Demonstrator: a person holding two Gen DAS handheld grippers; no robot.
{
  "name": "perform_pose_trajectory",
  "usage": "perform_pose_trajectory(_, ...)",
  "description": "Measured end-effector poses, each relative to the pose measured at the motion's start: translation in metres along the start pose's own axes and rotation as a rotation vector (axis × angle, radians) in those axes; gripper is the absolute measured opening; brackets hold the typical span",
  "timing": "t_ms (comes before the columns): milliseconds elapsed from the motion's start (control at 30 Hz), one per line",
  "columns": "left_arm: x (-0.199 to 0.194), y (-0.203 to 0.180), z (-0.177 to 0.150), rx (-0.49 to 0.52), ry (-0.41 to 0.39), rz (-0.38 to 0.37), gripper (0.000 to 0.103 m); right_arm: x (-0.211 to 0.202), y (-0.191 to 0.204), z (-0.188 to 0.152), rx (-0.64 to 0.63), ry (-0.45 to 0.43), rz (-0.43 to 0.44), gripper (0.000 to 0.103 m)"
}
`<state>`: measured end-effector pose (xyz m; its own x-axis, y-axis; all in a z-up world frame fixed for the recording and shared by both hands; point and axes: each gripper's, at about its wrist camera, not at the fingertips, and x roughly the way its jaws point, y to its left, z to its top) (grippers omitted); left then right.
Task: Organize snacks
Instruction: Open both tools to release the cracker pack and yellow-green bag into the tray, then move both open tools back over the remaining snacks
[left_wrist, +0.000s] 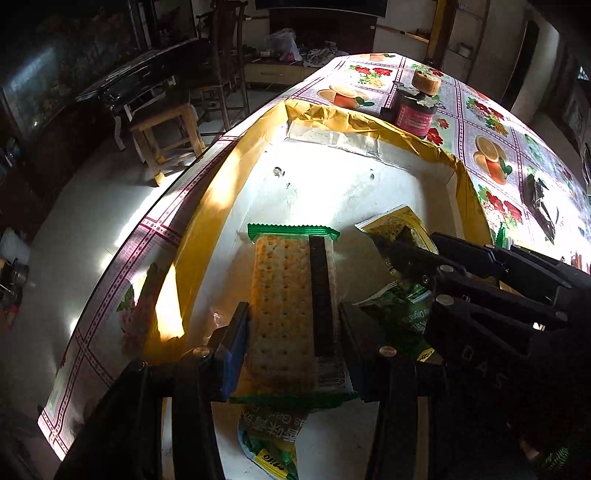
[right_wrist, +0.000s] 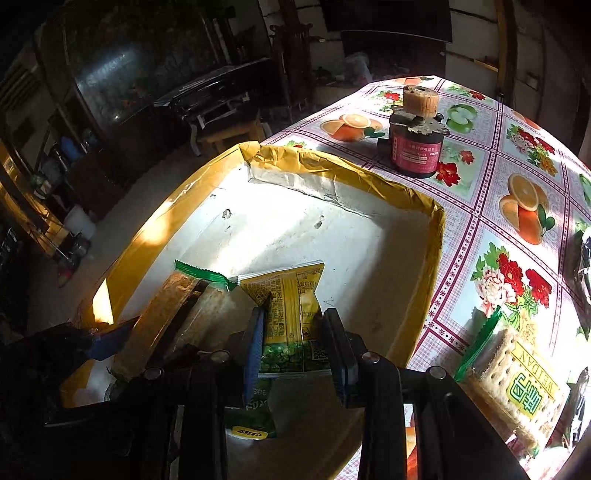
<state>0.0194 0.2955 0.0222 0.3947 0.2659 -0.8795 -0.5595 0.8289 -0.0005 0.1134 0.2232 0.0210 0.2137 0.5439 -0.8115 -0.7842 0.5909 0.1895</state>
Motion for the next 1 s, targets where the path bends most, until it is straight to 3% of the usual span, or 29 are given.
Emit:
perform_pose_trajectory(133,-0.008,-0.002,-0.001,-0.001,-0.023,0.003,0.048,-0.004,0.000,-0.001,0.004,0.001,0.003,0.039)
perform_pose_trajectory(233,-0.022,-0.001,-0.003,-0.007,-0.060,0.006,0.050,-0.021,-0.002,-0.004,0.016,-0.034,-0.004,0.057)
perform_pose_trajectory(567,-0.111,-0.015,-0.024,0.021,-0.250,-0.007,0.072,-0.130,-0.022,-0.048,0.114,-0.261,0.042,0.078)
perform_pose_trajectory(767,-0.149,-0.027,-0.033,0.046,-0.328,-0.020,0.075,-0.170,-0.040,-0.084,0.152,-0.295,0.001,0.078)
perform_pose_trajectory(1000,-0.160,-0.041,-0.042,0.070,-0.332,-0.029,0.077,-0.200,-0.076,-0.139,0.225,-0.290,-0.059,0.078)
